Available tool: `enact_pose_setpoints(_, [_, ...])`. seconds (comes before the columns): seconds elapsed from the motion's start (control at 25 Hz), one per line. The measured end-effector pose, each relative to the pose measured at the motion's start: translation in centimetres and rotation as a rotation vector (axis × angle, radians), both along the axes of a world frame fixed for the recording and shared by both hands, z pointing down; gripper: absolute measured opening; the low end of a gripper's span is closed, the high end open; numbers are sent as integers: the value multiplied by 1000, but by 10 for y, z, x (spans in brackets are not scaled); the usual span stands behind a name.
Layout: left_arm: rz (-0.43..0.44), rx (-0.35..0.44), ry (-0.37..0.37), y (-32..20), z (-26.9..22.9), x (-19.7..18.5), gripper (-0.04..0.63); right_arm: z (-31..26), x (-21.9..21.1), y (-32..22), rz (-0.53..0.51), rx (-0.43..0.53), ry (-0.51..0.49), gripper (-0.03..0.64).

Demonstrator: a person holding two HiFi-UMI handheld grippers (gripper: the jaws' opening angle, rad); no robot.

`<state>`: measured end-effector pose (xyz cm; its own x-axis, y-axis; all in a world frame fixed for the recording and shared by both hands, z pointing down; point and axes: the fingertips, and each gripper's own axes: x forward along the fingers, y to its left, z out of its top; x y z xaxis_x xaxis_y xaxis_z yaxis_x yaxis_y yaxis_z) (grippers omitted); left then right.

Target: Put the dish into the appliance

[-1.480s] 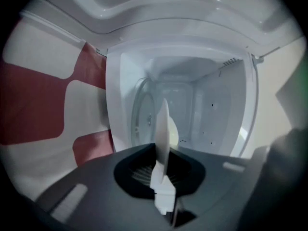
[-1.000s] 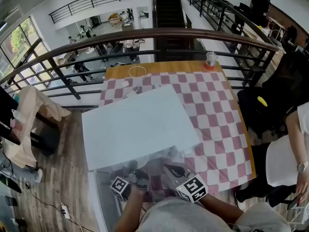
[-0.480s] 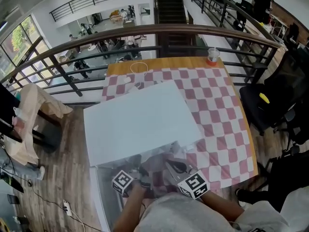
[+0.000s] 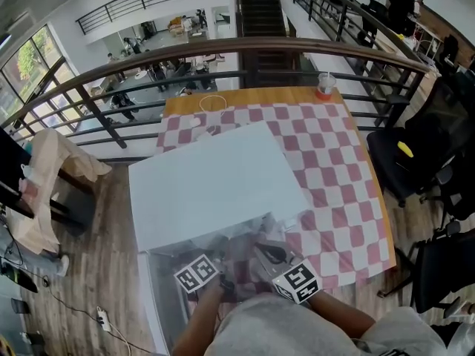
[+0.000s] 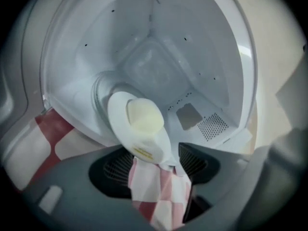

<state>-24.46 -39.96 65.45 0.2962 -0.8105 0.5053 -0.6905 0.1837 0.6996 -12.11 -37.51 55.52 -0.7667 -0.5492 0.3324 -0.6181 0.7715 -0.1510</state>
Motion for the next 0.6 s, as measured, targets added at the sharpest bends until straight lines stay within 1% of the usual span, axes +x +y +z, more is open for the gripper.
enact_pose_setpoints(0.08, [46, -33, -64, 1, 6, 4, 316, 0, 1, 0, 2, 2, 3, -1])
enact_pose_setpoints(0.16, [67, -61, -115, 5, 12, 4, 365, -1, 1, 2, 0, -3, 7, -2])
enact_pose_setpoints(0.28, [78, -69, -187, 8, 14, 1, 369, -1, 1, 4, -5, -11, 15, -1])
enact_pose_setpoints(0.36, [81, -82, -241, 9, 15, -3, 394, 0, 1, 5, -9, -10, 19, -2])
enact_pose_setpoints(0.4, [75, -90, -272, 12, 15, -5, 395, 1, 0, 5, -12, -9, 18, -2])
enact_pose_setpoints(0.52, [41, -98, -387, 24, 14, -11, 402, -1, 0, 6, -15, -8, 15, -2])
enact_pose_setpoints(0.6, [34, -72, -487, 29, 7, -10, 400, -2, 0, 6, -15, -9, 13, -2])
